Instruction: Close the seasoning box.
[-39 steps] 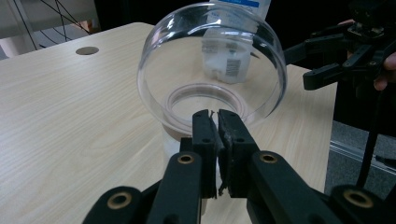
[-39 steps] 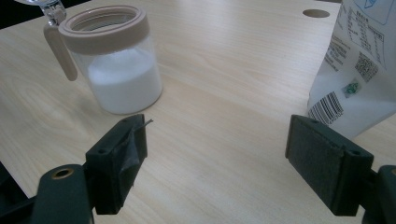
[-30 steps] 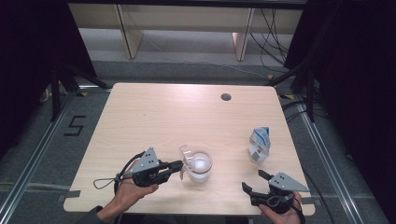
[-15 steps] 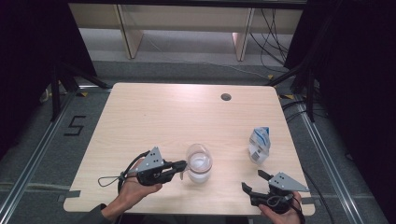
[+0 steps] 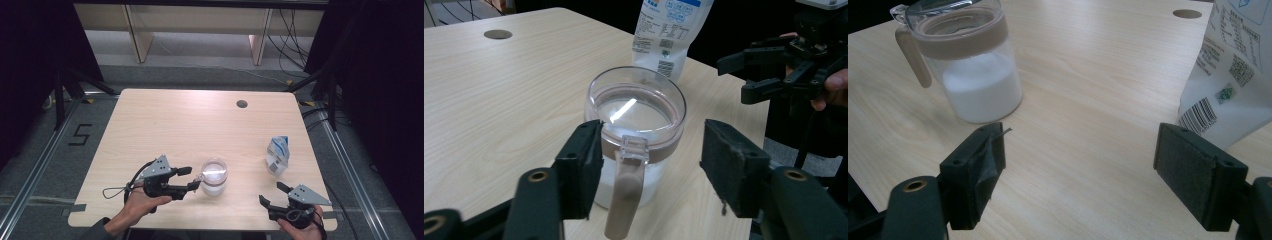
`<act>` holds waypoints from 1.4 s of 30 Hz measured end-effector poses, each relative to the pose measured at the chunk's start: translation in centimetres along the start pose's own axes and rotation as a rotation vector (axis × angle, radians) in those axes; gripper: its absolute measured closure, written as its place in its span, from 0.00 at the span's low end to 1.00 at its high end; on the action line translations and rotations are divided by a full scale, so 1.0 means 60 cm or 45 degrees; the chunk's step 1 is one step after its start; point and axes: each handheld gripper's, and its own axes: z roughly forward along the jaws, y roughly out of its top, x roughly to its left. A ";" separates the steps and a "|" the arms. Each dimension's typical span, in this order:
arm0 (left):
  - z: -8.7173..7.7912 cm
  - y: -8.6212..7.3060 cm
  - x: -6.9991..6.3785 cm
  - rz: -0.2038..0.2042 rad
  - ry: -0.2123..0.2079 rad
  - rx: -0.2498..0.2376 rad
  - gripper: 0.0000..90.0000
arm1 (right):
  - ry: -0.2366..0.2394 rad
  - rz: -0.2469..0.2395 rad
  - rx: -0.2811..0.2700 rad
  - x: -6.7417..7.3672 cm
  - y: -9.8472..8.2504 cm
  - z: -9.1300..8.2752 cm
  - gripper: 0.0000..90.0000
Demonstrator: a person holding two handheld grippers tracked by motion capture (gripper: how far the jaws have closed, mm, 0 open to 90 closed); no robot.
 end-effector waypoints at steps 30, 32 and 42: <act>-0.061 -0.053 0.021 -0.011 0.036 0.046 0.26 | 0.019 -0.009 -0.010 -0.004 -0.002 0.004 0.22; -0.066 -0.057 0.022 -0.005 0.038 0.047 0.26 | 0.018 -0.010 -0.011 -0.004 -0.002 0.004 0.22; -0.087 -0.078 0.023 -0.007 0.083 0.090 0.25 | 0.036 -0.056 -0.025 -0.009 -0.001 0.009 0.22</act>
